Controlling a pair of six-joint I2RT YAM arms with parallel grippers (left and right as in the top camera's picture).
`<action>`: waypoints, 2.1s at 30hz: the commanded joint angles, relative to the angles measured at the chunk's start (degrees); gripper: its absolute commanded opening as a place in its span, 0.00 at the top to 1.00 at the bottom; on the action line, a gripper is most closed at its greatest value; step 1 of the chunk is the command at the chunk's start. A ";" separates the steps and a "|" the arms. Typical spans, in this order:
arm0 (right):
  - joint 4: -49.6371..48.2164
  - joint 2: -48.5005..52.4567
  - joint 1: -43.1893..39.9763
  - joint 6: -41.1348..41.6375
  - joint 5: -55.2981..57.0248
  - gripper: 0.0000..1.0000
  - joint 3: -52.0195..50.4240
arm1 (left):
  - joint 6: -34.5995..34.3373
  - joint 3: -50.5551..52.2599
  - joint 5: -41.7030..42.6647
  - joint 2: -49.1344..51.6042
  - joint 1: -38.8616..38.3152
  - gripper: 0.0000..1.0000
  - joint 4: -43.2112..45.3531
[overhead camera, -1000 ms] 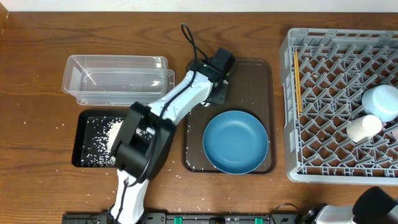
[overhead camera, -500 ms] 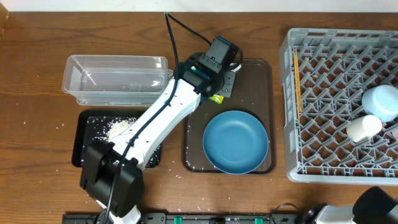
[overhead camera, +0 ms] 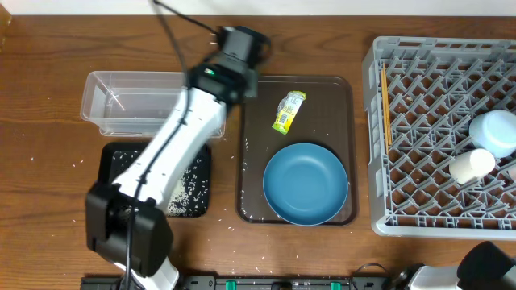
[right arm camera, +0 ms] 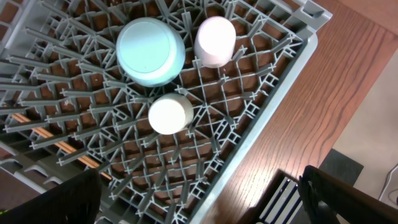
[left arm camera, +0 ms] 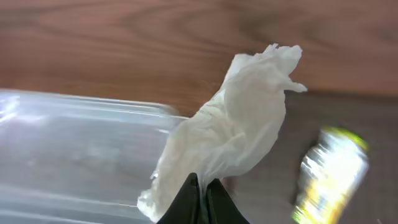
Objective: Sort waste into correct bins and load items into the dishwasher rack
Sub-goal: 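Carry the tissue left and drop it into the clear container, then return the left gripper to the yellow Apollo wrapper on the brown tray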
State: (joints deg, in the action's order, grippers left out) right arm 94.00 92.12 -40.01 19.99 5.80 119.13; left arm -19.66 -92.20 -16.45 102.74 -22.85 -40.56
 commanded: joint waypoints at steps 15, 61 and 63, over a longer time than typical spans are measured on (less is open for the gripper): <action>0.07 0.04 -0.48 0.76 -0.04 0.01 -0.04 | -28.76 0.17 -2.29 -1.57 18.36 0.94 -10.32; 0.07 0.04 -0.48 0.76 -0.04 0.01 -0.04 | 19.23 0.92 23.26 -3.45 -2.40 0.26 -0.20; 0.07 0.04 -0.48 0.76 -0.04 0.01 -0.04 | 19.21 0.92 23.08 0.07 -3.45 0.27 0.28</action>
State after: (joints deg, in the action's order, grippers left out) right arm 94.00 92.14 -40.01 19.99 5.80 119.13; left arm -3.95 -91.18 9.08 98.43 -25.28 -40.53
